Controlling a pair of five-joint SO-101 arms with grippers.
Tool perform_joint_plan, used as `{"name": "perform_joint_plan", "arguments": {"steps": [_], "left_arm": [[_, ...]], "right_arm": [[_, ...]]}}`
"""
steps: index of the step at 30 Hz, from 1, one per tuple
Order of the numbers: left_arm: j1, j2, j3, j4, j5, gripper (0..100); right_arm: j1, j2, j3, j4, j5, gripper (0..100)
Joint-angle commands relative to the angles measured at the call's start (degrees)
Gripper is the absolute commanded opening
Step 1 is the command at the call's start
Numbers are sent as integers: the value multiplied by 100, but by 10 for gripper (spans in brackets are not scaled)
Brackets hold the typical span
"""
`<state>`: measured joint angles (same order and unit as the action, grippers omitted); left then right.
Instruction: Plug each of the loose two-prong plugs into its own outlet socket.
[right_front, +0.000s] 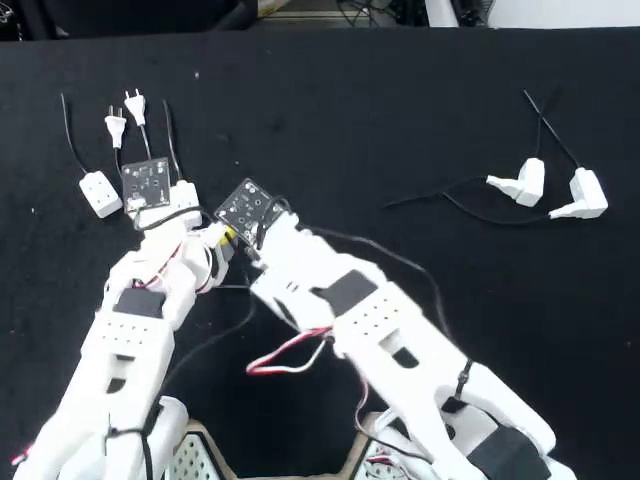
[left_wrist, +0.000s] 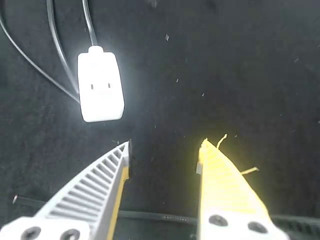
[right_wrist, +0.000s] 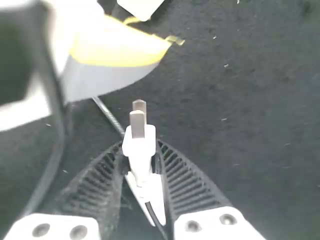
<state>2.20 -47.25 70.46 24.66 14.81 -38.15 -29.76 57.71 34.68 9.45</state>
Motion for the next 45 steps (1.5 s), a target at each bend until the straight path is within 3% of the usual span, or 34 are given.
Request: {"name": "perform_joint_plan", "arguments": {"steps": [1,5,12,18,23,30,45], "left_arm": [[-4,-686,101,-97,114,220],[-13,-730,119,-97,510,220],[4,-730,171,-114,510,220],[13,-730,629,-923,510,220],[215,-730,690,-949,501,220],[497,-730,716,-949,-35,220],[497,-730,716,-949,-105,220]], "right_arm": [[-290,13,277,-624,-413,11],[-360,13,391,-905,-440,11],[-378,-110,400,-958,-492,11],[-475,-1059,884,-985,-835,11],[-580,-1534,1262,-1134,-835,11],[-545,-1587,1701,-1881,-835,11],[-167,-3468,2062,-1160,-835,10]]}}
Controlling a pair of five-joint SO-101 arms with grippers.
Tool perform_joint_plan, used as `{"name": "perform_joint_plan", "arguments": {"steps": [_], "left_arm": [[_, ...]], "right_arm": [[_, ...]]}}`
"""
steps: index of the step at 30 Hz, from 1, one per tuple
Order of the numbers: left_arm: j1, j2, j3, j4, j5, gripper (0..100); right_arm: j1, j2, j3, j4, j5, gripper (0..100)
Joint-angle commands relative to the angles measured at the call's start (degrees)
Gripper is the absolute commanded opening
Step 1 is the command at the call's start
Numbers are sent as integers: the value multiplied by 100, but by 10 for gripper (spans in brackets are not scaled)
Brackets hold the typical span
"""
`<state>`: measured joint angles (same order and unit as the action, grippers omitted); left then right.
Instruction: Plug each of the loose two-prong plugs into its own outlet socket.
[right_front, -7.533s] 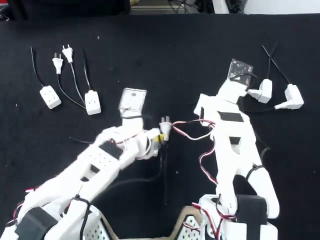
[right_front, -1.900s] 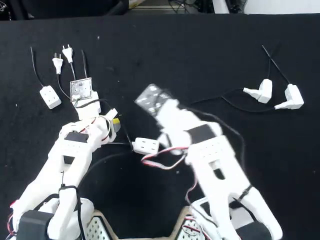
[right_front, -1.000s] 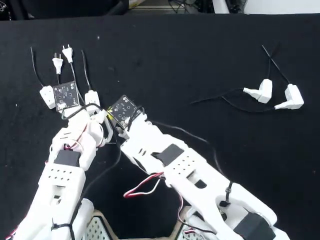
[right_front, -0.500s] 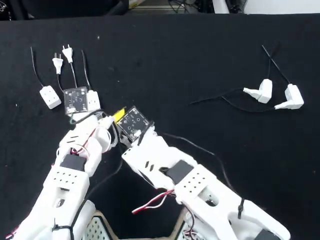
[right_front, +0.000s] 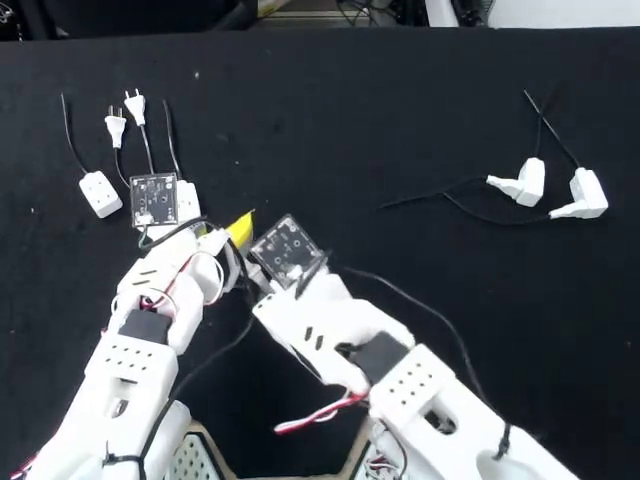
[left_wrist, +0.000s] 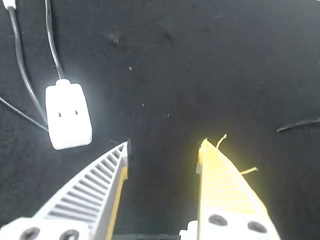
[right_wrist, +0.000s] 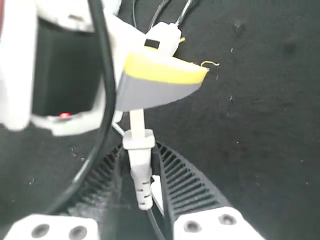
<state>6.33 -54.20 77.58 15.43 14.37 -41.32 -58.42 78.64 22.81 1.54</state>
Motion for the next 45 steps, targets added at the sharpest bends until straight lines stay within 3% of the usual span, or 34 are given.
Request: {"name": "perform_joint_plan", "arguments": {"steps": [1,10,16,25,29,36,41,45], "left_arm": [[84,-35,4,-26,-62,220],[84,-35,4,-26,-62,220],[84,-35,13,-26,-62,220],[40,-35,13,-26,-62,220],[40,-35,13,-26,-62,220],[40,-35,13,-26,-62,220],[40,-35,66,-53,-62,220],[40,-35,66,-53,-62,220]], "right_arm": [[149,-734,31,35,-44,10],[149,-1209,295,44,-44,10],[712,-1209,207,70,-53,11],[2251,-1059,-1727,2532,791,11],[2664,-198,-2141,2936,1723,11],[2901,2501,-2202,2558,3015,11],[2919,4022,-2369,2040,3121,12],[3130,4822,-2818,2198,3138,12]]}}
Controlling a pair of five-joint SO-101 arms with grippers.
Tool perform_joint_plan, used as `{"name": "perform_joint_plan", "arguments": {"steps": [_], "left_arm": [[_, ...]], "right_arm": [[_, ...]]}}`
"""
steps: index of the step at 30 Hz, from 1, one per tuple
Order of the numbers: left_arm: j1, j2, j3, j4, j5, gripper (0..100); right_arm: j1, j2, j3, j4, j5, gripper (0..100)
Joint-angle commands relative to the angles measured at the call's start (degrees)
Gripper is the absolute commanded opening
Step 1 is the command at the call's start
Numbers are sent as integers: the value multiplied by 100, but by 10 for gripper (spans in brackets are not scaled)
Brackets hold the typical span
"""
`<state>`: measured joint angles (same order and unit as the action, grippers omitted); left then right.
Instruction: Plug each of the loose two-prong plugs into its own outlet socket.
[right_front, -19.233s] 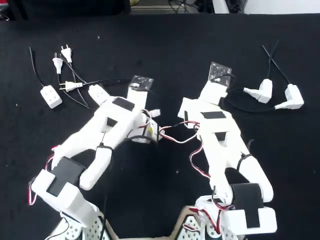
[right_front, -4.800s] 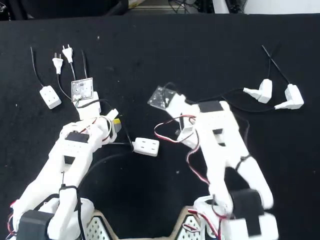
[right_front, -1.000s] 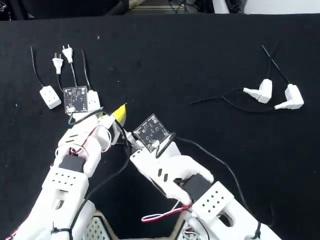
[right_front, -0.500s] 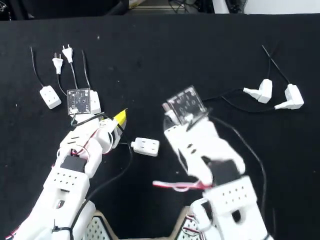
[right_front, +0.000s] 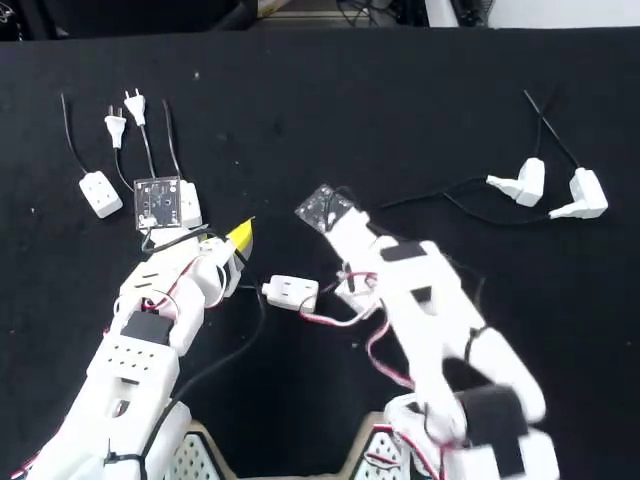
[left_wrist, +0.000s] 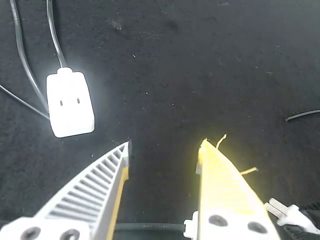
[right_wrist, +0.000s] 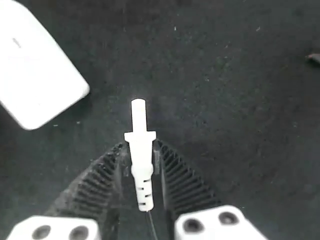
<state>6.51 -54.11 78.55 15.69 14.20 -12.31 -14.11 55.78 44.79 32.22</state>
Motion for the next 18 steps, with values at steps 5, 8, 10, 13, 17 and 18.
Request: {"name": "perform_joint_plan", "arguments": {"steps": [5,8,10,13,17,18], "left_arm": [[22,-44,-31,-79,-44,220],[22,-44,-31,-79,-44,220],[22,-44,-31,-79,-44,220],[22,-44,-31,-79,-44,220],[13,-44,-31,-79,-44,220],[13,-44,-31,-79,-44,220]], "right_arm": [[404,857,-1103,932,343,13],[404,910,-1147,1196,519,32],[404,901,-1147,1275,545,59],[404,892,-1156,1354,554,64],[404,892,-1174,1574,563,64],[404,884,-1182,1618,563,64]]}}
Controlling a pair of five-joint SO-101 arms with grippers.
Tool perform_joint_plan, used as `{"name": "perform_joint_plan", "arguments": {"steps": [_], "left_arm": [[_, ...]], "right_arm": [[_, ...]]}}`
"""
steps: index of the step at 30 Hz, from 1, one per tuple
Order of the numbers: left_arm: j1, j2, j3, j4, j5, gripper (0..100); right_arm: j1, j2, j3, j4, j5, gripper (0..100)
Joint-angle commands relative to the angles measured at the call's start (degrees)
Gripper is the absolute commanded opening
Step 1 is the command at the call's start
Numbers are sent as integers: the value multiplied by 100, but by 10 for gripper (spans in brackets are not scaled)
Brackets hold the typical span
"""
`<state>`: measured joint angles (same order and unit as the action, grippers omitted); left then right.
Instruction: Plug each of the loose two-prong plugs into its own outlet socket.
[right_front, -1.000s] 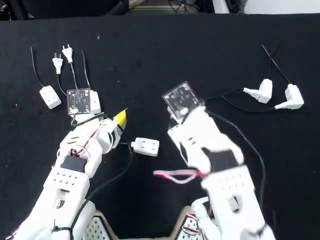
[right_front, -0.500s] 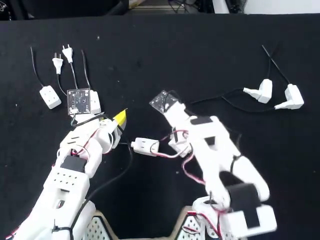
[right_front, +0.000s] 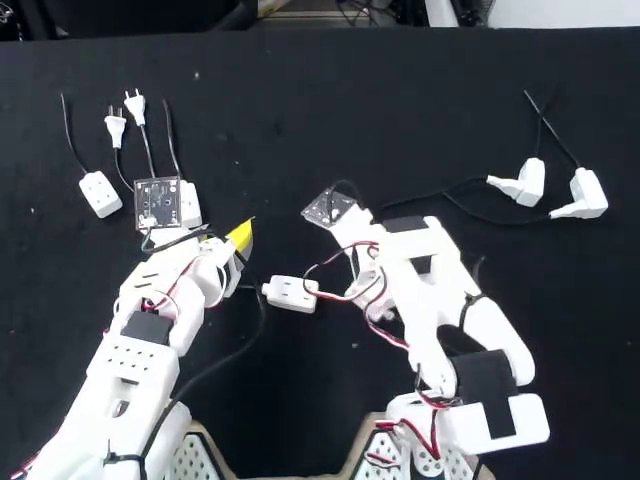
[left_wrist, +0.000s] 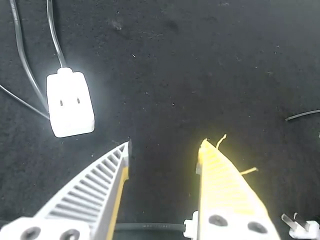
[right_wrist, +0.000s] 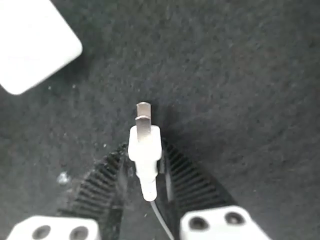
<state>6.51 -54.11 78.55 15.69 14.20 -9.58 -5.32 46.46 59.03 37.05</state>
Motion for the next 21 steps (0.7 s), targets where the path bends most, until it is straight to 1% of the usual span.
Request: {"name": "perform_joint_plan", "arguments": {"steps": [1,10,12,15,19,21], "left_arm": [[13,-44,-31,-79,-44,220],[13,-44,-31,-79,-53,220],[13,-44,-31,-79,-53,220],[13,-44,-31,-79,-53,220],[13,-44,-31,-70,-53,220],[13,-44,-31,-70,-53,220]], "right_arm": [[132,-31,-242,220,79,67],[97,-927,-215,730,79,69],[114,-1015,-198,818,79,100],[97,-1042,101,580,114,178],[132,-1042,585,-88,273,180],[132,-1059,681,-114,273,180]]}}
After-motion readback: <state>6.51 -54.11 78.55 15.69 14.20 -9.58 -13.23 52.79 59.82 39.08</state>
